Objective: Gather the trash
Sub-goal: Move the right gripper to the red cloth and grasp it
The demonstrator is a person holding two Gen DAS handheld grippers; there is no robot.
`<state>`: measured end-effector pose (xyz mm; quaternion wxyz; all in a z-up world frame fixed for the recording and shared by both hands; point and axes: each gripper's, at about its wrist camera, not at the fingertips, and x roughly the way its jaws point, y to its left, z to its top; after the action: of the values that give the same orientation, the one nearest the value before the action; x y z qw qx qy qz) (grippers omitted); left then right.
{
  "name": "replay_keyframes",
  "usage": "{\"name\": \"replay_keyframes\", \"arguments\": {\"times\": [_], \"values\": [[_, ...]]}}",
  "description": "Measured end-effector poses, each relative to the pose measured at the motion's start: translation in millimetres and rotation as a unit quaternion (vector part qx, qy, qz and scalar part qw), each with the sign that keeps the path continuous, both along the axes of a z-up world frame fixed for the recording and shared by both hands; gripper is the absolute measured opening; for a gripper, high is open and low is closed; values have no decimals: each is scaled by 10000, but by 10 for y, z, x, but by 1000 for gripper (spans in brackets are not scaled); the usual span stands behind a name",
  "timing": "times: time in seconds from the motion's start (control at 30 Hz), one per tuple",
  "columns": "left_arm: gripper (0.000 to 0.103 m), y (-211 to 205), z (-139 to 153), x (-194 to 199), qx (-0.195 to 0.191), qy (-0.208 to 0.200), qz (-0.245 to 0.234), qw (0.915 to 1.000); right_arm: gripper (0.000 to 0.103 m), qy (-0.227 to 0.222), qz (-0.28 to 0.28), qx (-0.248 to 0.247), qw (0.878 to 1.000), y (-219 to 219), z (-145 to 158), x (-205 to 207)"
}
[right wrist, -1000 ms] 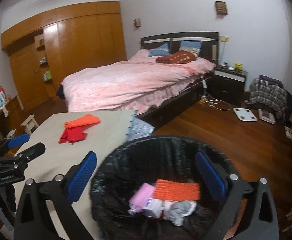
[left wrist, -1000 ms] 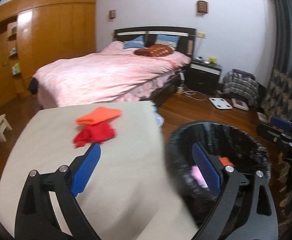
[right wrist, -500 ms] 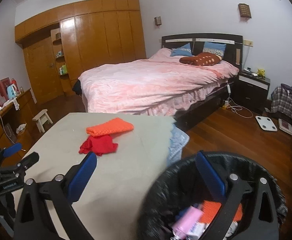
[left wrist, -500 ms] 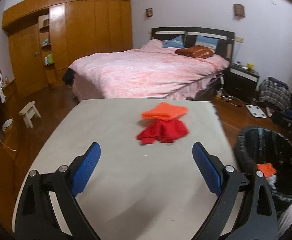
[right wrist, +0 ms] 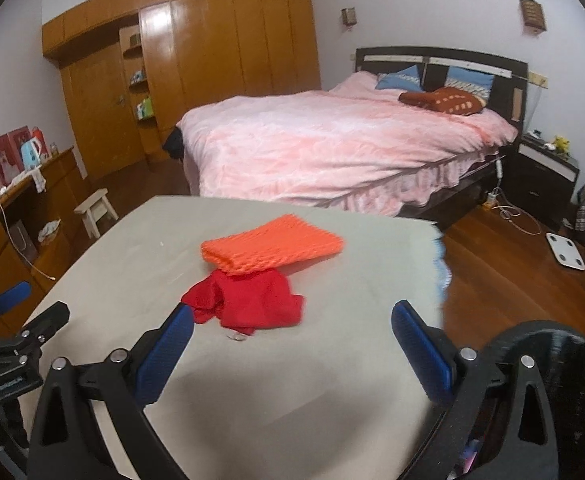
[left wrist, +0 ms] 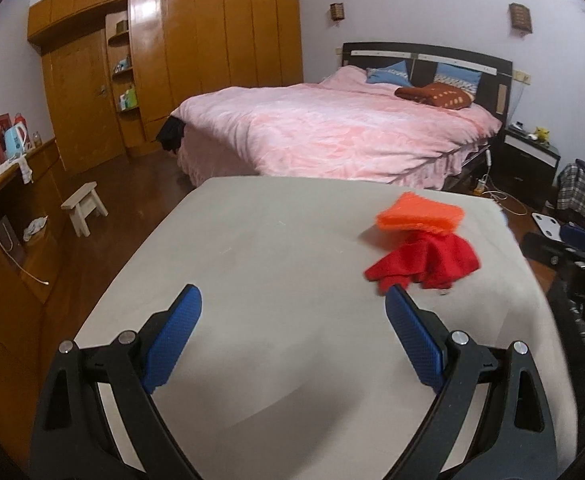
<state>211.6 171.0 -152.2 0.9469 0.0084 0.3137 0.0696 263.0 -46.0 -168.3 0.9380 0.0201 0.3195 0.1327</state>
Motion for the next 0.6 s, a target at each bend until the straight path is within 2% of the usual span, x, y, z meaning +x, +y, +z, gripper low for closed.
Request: {"name": "replay_keyframes", "arguments": {"times": [0.23,0.6], "values": [[91,245,-147,162,-49,88,180,9998,97,266,91,-61,9996,336,-257,350],[91,395,-254,335,-82,140,274,9995,97,687,-48,-131,9975,481,-549,638]]}}
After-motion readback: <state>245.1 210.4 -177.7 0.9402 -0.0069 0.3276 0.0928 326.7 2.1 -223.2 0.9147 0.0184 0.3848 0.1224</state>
